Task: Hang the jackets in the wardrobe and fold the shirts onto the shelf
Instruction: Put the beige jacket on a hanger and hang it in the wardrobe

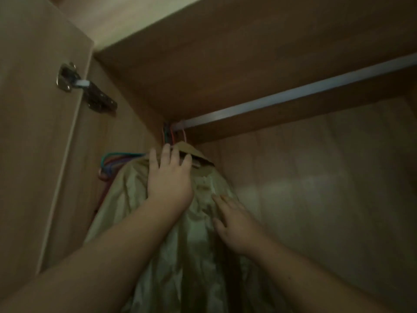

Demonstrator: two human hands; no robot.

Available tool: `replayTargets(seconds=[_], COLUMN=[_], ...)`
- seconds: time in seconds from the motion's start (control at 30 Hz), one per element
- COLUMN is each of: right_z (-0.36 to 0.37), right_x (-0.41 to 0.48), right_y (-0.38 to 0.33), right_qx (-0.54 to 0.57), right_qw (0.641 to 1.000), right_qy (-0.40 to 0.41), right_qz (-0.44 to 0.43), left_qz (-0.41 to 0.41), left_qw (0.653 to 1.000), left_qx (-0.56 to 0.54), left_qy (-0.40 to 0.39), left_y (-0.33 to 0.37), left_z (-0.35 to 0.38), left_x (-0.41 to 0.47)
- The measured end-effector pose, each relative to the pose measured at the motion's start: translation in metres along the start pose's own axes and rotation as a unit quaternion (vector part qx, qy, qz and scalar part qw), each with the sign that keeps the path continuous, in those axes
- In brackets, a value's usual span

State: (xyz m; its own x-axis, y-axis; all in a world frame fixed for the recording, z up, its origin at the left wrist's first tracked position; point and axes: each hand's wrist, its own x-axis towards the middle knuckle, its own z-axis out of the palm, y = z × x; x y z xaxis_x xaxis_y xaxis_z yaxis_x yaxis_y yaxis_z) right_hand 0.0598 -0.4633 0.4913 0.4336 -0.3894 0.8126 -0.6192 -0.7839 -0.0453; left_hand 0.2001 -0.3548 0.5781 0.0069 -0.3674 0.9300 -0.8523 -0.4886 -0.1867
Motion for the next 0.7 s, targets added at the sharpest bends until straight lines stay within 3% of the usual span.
replayTargets(seconds=[0.23,0.37,0.47,0.7], right_z=[-0.034,-0.064,-0.084,-0.134], right_x=[-0.164,-0.283,-0.374,-0.552], right_y=[0.024,0.025,0.008,-0.069], right_qx=[-0.064,-0.112,-0.093,-0.094], right_qw=[0.991,0.973,0.963,0.941], right_qy=[-0.068,-0.136,-0.165,-0.210], right_qz=[0.100,0.147,0.192,0.247], left_qz=[0.068,0.119,0.136,0.156], left_qw=[0.980,0.950,0.916,0.854], left_qx=[-0.167,-0.212,-0.255,-0.311], left_qy=[-0.086,-0.195,-0.280,-0.386], left_y=[0.060,0.101,0.119,0.138], left_z=[-0.008,-0.028,-0.058,-0.155], left_x=[-0.156,-0.275,-0.360,-0.514])
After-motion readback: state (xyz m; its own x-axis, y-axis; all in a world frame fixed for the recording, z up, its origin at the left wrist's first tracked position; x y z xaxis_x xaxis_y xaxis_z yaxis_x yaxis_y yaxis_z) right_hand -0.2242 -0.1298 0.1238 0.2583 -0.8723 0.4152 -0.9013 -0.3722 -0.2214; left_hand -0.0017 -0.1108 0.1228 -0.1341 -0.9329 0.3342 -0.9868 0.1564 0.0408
